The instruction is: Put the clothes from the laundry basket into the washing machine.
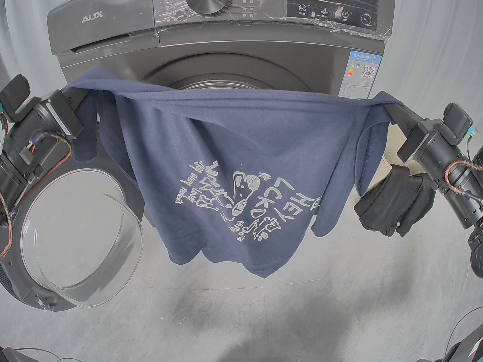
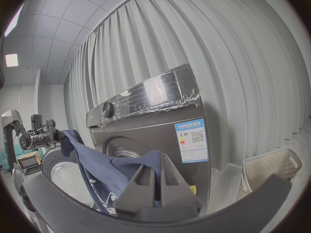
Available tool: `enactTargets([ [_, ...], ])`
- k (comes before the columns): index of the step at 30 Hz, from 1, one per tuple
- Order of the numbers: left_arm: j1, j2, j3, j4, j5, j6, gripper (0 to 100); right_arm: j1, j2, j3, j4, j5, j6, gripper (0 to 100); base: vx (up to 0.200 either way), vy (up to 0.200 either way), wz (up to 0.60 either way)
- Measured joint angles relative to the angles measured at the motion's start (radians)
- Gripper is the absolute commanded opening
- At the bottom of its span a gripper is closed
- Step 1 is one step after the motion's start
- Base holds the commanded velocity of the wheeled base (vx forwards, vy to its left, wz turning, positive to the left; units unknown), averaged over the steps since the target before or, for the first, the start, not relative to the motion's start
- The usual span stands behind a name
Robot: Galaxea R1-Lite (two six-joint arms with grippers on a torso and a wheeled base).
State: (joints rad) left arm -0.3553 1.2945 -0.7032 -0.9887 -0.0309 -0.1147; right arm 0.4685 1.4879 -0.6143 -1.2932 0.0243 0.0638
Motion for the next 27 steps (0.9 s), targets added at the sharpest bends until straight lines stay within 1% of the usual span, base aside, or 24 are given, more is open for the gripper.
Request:
enactTargets([
  [9,0.006,-0.008,-0.007,0.002,0.000,-0.006,0,0.003,-0.006,-0.017,-0.001,-0.001,0.000,0,0.000,0.000,0.00],
  [14,-0.001,-0.007,-0.001,0.004,-0.007,-0.009,0,0.010,-0.006,-0.007,0.000,-0.001,0.001,0,0.000,0.000,0.00],
  [18,-0.031,0.006,0.010,0.011,-0.007,-0.010,0,0.029,-0.005,0.035,0.005,-0.001,0.007,0,0.000,0.000,0.00],
  [20,-0.065,0.019,0.012,0.011,-0.004,-0.016,0,0.043,0.000,0.059,0.003,-0.001,0.012,0,0.000,0.000,0.00],
  [22,-0.103,0.039,0.010,0.012,-0.001,-0.028,0,0.058,0.012,0.084,0.002,0.000,0.019,0,0.000,0.000,0.00],
  [23,-0.118,0.053,0.003,0.012,0.000,-0.033,0,0.064,0.021,0.093,0.001,0.000,0.022,100,0.000,0.000,0.00],
  [27,-0.158,0.108,-0.061,0.014,0.009,-0.047,0,0.095,0.063,0.126,-0.001,0.000,0.027,100,0.000,0.000,0.00],
])
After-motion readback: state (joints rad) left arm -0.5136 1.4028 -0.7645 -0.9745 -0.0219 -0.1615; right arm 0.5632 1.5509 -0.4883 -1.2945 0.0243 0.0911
